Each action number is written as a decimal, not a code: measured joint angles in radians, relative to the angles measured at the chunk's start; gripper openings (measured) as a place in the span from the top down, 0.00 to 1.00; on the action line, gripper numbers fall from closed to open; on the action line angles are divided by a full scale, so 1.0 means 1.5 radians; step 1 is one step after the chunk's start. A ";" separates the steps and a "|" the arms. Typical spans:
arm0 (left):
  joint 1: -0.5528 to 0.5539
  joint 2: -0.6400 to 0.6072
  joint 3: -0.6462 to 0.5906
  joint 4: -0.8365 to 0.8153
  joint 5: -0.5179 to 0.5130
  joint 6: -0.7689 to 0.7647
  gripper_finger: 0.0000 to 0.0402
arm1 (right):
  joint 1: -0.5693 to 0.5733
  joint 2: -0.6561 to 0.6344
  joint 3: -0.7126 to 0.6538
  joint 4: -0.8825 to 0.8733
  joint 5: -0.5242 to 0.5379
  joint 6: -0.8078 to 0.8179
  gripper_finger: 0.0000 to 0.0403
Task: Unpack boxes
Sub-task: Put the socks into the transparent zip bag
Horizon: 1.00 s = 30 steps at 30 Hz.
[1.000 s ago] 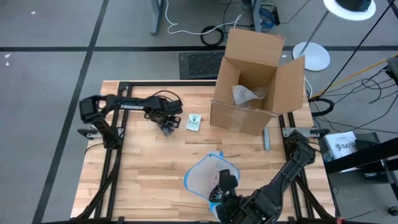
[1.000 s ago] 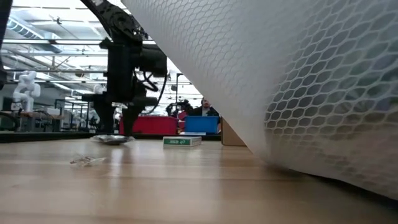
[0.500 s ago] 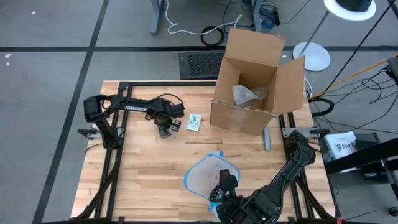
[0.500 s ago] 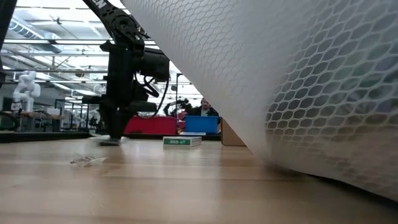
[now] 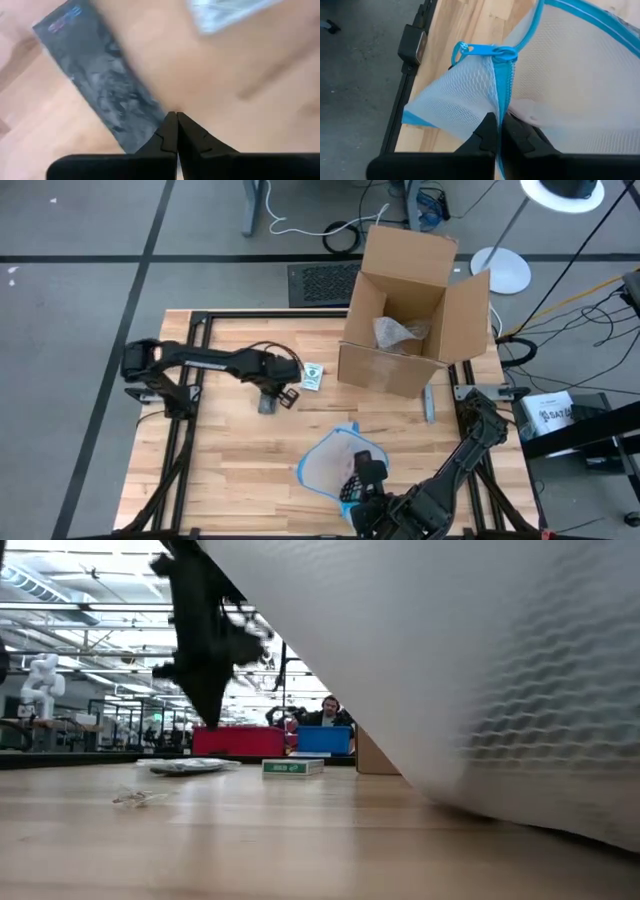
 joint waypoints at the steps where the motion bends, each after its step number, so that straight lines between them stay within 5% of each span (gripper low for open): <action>1: -0.016 -0.014 0.008 -0.003 -0.001 -0.002 1.00 | 0.000 0.000 0.000 0.000 0.000 0.003 1.00; 8: -0.130 -0.122 0.056 -0.008 -0.006 -0.017 1.00 | 0.000 0.000 0.000 0.000 -0.003 0.017 1.00; 15: -0.145 -0.132 0.020 -0.141 -0.051 -0.044 0.97 | 0.001 0.000 0.000 -0.001 -0.003 0.027 1.00; 30: -0.107 -0.062 -0.025 -0.112 -0.103 -0.071 0.41 | 0.004 0.000 0.000 -0.001 0.000 0.019 1.00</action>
